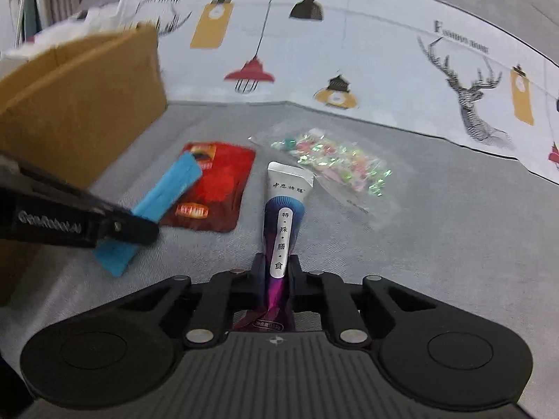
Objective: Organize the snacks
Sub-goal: 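Lift the blue stick and pink tube and carry both over the box, then open both tools to drop the stick and tube into the box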
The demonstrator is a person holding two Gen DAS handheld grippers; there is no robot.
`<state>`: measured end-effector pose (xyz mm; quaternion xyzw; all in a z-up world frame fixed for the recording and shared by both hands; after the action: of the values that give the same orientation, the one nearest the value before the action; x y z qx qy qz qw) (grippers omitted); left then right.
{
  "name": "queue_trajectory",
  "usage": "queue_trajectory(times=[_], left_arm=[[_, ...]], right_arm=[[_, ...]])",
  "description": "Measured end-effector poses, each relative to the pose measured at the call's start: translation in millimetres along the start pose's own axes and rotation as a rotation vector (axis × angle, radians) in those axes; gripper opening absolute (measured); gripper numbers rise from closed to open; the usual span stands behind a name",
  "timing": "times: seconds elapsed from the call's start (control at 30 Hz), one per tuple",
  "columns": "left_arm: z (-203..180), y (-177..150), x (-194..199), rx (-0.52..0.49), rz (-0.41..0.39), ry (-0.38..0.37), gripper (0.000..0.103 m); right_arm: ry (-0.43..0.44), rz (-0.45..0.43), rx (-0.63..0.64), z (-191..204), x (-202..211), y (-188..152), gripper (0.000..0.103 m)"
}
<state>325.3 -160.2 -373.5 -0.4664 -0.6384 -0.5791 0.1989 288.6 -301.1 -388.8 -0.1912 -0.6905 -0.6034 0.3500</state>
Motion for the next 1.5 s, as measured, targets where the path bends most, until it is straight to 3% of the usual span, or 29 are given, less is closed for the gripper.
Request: queue_trajectory(times=[0.23, 0.47, 0.57, 0.93, 1.1, 1.23, 1.33, 1.5], left_arm=[[-19.3, 9.0, 38.6, 0.004, -0.061, -0.079, 0.003], [-15.7, 19.1, 116.6, 0.029, -0.174, -0.102, 0.003], [-0.6, 20.0, 161.8, 0.045, -0.228, -0.081, 0.003], [90.7, -0.2, 319.0, 0.087, -0.466, 0.142, 0.003], [119.9, -6.8, 368.4, 0.139, -0.556, 0.151, 0.003], [132.3, -7.8, 371.2, 0.121, -0.563, 0.185, 0.003], [157.2, -16.1, 343.8, 0.166, -0.485, 0.159, 0.003], [193.7, -37.7, 291.4, 0.222, -0.358, 0.204, 0.003]], right_arm=[[-0.002, -0.095, -0.106, -12.3, 60.2, 14.1, 0.013], [0.009, -0.168, -0.13, 32.7, 119.4, 39.7, 0.014], [0.034, -0.205, -0.123, 67.1, 144.2, 57.0, 0.014], [0.211, -0.375, 0.013, 209.2, 215.9, 132.8, 0.014], [0.293, -0.396, 0.018, 251.3, 225.7, 148.2, 0.014], [0.299, -0.373, 0.08, 283.8, 217.3, 146.1, 0.015], [0.284, -0.318, 0.097, 295.5, 193.9, 134.3, 0.015], [0.232, -0.205, 0.087, 299.9, 138.8, 110.6, 0.015]])
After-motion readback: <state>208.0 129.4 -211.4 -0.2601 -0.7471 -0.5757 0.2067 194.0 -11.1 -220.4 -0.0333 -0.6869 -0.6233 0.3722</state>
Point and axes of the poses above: each gripper's, at about its wrist camera, not at the fingertips, and x roughly against the way its jaws point, z to its left, y to its top, the point moved 6 cm from there along -x, roughly the way its jaws point, and after that the axes turned 2 degrees about -y, right-handed, at the moved point
